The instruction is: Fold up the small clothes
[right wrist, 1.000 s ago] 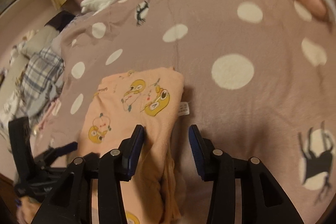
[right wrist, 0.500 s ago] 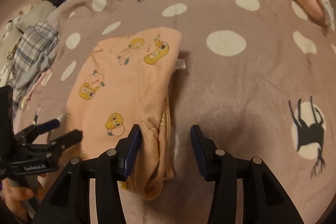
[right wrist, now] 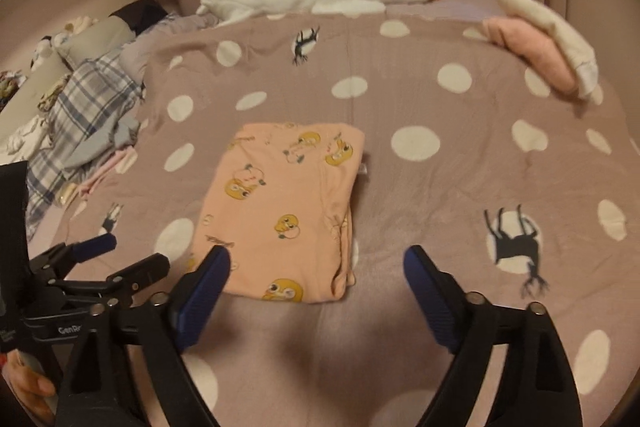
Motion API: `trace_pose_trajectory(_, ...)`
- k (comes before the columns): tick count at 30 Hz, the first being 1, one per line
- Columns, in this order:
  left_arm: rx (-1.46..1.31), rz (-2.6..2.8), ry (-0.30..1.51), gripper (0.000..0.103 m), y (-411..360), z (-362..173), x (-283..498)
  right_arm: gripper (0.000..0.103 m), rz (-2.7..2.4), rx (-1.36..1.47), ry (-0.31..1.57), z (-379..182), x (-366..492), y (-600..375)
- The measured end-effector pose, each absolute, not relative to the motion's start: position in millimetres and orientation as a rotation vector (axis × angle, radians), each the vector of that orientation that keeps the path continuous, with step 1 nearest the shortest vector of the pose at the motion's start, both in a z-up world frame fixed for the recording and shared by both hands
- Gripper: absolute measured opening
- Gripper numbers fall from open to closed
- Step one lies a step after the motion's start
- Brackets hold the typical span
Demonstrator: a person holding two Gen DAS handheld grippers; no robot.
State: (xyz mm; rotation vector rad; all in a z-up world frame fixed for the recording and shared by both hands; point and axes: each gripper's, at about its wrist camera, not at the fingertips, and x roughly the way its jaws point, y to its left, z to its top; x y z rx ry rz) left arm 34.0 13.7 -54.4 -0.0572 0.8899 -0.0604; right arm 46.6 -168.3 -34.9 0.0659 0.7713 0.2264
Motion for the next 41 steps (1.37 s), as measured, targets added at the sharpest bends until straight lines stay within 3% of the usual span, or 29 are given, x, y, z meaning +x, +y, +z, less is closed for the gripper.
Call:
trace_pose_trajectory(2,-0.044,-0.050,0.872,0.103,12.9,-43.4,21.3,0.102,0.217,0.038,0.744,-24.4,34.3,-165.3)
trace_pose_trajectory(8,-0.043,-0.034,0.844,0.103,14.6,-21.4,-3.7,0.102,0.175,-0.037,0.649,4.6,1.6,-156.8)
trace_pose_trajectory(18,0.008,0.053,0.876,0.103,16.6,-37.8,-15.1,0.102,0.136,-0.036,0.786,-52.6,16.5,-144.7)
trace_pose_trajectory(41,-0.002,0.056,0.836,0.103,13.5,-22.9,-24.5,0.102,0.159,-0.056,0.720,-17.9,-3.6,-134.3)
